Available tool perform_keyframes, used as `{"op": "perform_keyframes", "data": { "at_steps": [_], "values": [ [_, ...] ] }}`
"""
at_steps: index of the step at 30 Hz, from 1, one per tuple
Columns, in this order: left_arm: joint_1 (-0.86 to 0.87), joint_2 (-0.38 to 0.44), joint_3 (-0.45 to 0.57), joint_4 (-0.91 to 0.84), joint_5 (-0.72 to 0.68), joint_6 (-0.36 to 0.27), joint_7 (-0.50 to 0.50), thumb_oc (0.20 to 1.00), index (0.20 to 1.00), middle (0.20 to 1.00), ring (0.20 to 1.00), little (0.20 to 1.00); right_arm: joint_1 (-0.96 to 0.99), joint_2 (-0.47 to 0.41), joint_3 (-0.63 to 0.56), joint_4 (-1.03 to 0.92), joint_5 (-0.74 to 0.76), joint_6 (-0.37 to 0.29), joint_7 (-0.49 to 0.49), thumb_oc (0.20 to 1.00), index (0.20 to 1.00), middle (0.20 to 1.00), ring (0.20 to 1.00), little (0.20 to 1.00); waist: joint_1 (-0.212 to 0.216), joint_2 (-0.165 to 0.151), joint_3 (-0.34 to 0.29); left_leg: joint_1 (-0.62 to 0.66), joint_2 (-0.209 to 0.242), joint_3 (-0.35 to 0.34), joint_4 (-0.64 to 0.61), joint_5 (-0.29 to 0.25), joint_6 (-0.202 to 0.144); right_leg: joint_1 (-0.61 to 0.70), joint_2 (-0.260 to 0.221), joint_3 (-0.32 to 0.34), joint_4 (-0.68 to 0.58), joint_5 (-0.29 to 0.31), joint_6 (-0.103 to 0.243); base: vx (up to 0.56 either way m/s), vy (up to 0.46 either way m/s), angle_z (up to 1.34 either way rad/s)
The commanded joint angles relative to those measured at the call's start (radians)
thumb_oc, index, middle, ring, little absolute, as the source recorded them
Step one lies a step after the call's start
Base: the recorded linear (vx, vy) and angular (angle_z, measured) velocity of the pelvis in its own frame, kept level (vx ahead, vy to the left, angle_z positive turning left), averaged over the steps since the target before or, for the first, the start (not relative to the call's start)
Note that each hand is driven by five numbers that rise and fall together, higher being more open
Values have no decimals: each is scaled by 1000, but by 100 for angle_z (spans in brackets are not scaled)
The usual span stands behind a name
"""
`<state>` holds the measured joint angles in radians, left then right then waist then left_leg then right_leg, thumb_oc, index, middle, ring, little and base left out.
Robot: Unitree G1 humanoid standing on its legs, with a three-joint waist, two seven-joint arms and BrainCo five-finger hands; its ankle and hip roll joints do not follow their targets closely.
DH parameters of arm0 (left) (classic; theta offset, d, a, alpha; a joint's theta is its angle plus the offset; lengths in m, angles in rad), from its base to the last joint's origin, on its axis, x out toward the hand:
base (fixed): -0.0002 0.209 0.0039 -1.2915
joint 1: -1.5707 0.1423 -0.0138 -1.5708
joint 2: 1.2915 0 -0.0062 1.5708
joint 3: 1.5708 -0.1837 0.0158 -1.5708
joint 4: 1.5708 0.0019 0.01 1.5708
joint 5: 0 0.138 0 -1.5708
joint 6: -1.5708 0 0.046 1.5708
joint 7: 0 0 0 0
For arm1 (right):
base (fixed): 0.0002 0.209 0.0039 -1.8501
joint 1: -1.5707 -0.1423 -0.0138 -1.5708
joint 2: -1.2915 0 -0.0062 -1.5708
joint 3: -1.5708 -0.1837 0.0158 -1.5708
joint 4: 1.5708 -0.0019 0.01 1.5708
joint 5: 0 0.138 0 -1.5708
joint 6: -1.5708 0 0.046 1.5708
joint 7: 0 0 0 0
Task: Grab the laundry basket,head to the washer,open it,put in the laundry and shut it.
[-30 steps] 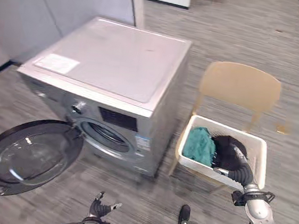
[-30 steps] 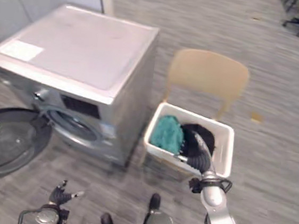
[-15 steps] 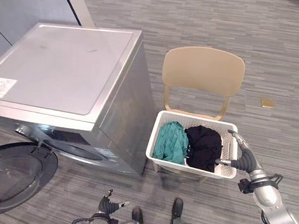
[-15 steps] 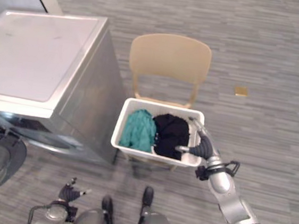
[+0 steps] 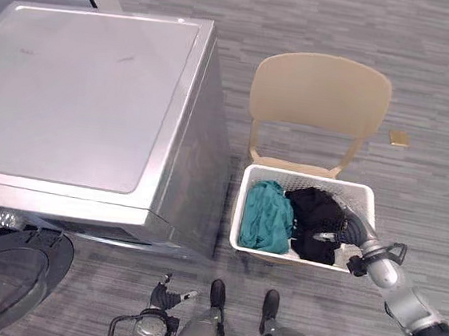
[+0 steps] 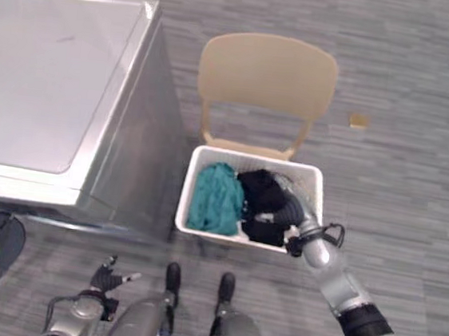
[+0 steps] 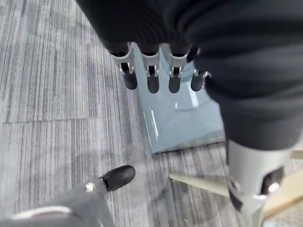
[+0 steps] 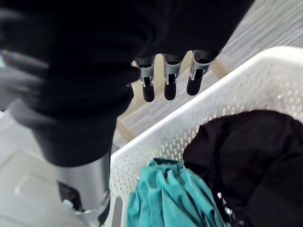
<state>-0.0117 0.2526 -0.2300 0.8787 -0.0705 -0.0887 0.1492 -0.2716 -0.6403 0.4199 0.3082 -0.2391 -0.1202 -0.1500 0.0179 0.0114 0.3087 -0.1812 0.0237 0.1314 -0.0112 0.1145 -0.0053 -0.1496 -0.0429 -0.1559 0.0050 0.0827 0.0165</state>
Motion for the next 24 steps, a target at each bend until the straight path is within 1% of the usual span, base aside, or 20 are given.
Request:
{"op": "perform_keyframes", "data": {
  "at_steps": [1,2,3,4,8,9,11,12,13,14,15,16,17,18,19,20,21,22,23,24],
  "values": [
    [-4,77,-9,-24,-9,-36,18,1000,1000,1000,1000,1000,-99,34,43,38,-64,0,-39,1000,1000,1000,1000,1000,57,-57,0,-71,11,-28,135,-119,-20,0,-72,72,79,-116,112,-44,76,5],
    [-12,83,-11,-26,-10,-39,25,1000,1000,1000,1000,1000,-123,47,61,71,-70,5,-42,1000,1000,1000,1000,1000,64,-59,8,-84,6,-31,138,-119,-17,-15,-75,71,84,-112,113,-48,76,15],
    [-28,90,-12,-31,-19,-42,38,1000,1000,1000,1000,1000,-177,66,100,144,-96,21,-56,1000,1000,1000,1000,1000,78,-59,22,-108,-3,-34,142,-116,-13,-41,-80,68,90,-101,114,-35,43,14],
    [-28,90,-11,-31,-19,-42,38,1000,1000,1000,1000,1000,-179,68,101,146,-96,20,-57,1000,1000,1000,1000,1000,77,-59,22,-110,-3,-34,142,-116,-13,-43,-80,68,91,-101,114,-21,39,8],
    [-54,96,-21,-53,-52,-58,64,1000,1000,1000,1000,1000,-263,104,151,249,-116,43,-86,1000,1000,1000,1000,1000,101,-59,53,-149,-12,-44,138,-102,-12,-80,-84,55,91,-88,113,-20,7,8],
    [-54,96,-20,-53,-52,-58,64,1000,1000,1000,1000,1000,-264,105,152,251,-116,42,-87,1000,1000,1000,1000,1000,100,-59,52,-150,-12,-44,138,-102,-12,-81,-84,54,92,-88,113,-25,-10,5],
    [-74,102,-30,-66,-77,-67,82,1000,1000,1000,1000,1000,-334,112,178,321,-143,65,-126,1000,1000,1000,1000,1000,120,-56,77,-188,-18,-56,131,-83,-14,-119,-84,42,95,-81,113,-39,-16,16],
    [-74,102,-30,-66,-77,-67,82,1000,1000,1000,1000,1000,-335,113,179,323,-143,64,-127,1000,1000,1000,1000,1000,119,-56,79,-186,-18,-56,133,-86,-14,-117,-84,42,98,-84,113,-33,-13,17],
    [-83,103,-33,-71,-85,-71,91,1000,1000,1000,1000,1000,-363,112,187,353,-162,76,-148,1000,1000,1000,1000,1000,124,-52,88,-197,-17,-61,129,-79,-15,-130,-86,38,98,-81,113,-61,-10,14],
    [-97,106,-38,-89,-102,-81,109,1000,1000,1000,1000,1000,-430,110,202,435,-209,105,-198,1000,1000,1000,1000,1000,135,-48,106,-222,-19,-66,125,-68,-17,-154,-87,32,100,-76,113,-64,-9,14],
    [-97,106,-37,-88,-102,-81,109,1000,1000,1000,1000,1000,-431,110,203,436,-209,104,-198,1000,1000,1000,1000,1000,135,-48,106,-223,-19,-67,125,-68,-17,-155,-87,32,100,-76,113,-95,-18,26],
    [-122,111,-42,-90,-118,-90,127,1000,1000,1000,1000,1000,-511,110,232,551,-259,145,-235,1000,1000,1000,1000,1000,144,-40,127,-251,-18,-75,124,-55,-21,-184,-85,24,104,-70,112,-64,-13,23],
    [-129,110,-44,-92,-123,-90,131,1000,1000,1000,1000,1000,-538,115,244,597,-275,161,-243,1000,1000,1000,1000,1000,148,-38,132,-260,-19,-78,122,-50,-22,-191,-85,20,104,-68,112,-101,-30,18],
    [-144,110,-49,-90,-132,-90,140,1000,1000,1000,1000,1000,-582,125,276,685,-312,190,-244,1000,1000,1000,1000,1000,151,-36,147,-277,-19,-82,122,-42,-24,-206,-81,15,105,-65,111,-55,-22,6],
    [-144,110,-49,-90,-132,-90,139,1000,1000,1000,1000,1000,-583,126,277,686,-312,190,-244,1000,1000,1000,1000,1000,151,-36,147,-277,-19,-82,122,-42,-24,-206,-81,15,105,-65,111,-54,-45,11],
    [-156,103,-61,-84,-127,-89,150,1000,1000,1000,1000,1000,-604,145,313,737,-362,210,-246,1000,1000,1000,1000,1000,156,-35,155,-285,-18,-91,118,-36,-25,-212,-79,11,103,-64,111,-20,-39,13],
    [-158,100,-66,-82,-121,-87,152,1000,1000,1000,1000,1000,-602,155,324,748,-379,216,-243,1000,1000,1000,1000,1000,156,-35,154,-286,-18,-94,116,-35,-26,-214,-78,11,103,-65,111,-24,-54,12],
    [-163,98,-70,-78,-117,-86,155,1000,1000,1000,1000,1000,-603,160,332,754,-391,220,-243,649,649,649,649,649,156,-36,155,-289,-18,-96,115,-33,-26,-215,-78,10,102,-65,110,-14,-37,9],
    [-171,94,-73,-73,-116,-84,157,1000,1000,1000,1000,1000,-600,161,339,768,-390,216,-243,200,200,200,200,200,157,-36,157,-289,-18,-98,113,-30,-27,-215,-77,8,102,-65,111,-23,-53,7],
    [-178,92,-77,-71,-110,-84,162,1000,1000,1000,1000,1000,-586,156,324,755,-367,214,-244,200,200,200,200,200,154,-35,158,-286,-19,-101,105,-26,-28,-216,-76,5,102,-67,111,-29,-47,5]
  ]
}}
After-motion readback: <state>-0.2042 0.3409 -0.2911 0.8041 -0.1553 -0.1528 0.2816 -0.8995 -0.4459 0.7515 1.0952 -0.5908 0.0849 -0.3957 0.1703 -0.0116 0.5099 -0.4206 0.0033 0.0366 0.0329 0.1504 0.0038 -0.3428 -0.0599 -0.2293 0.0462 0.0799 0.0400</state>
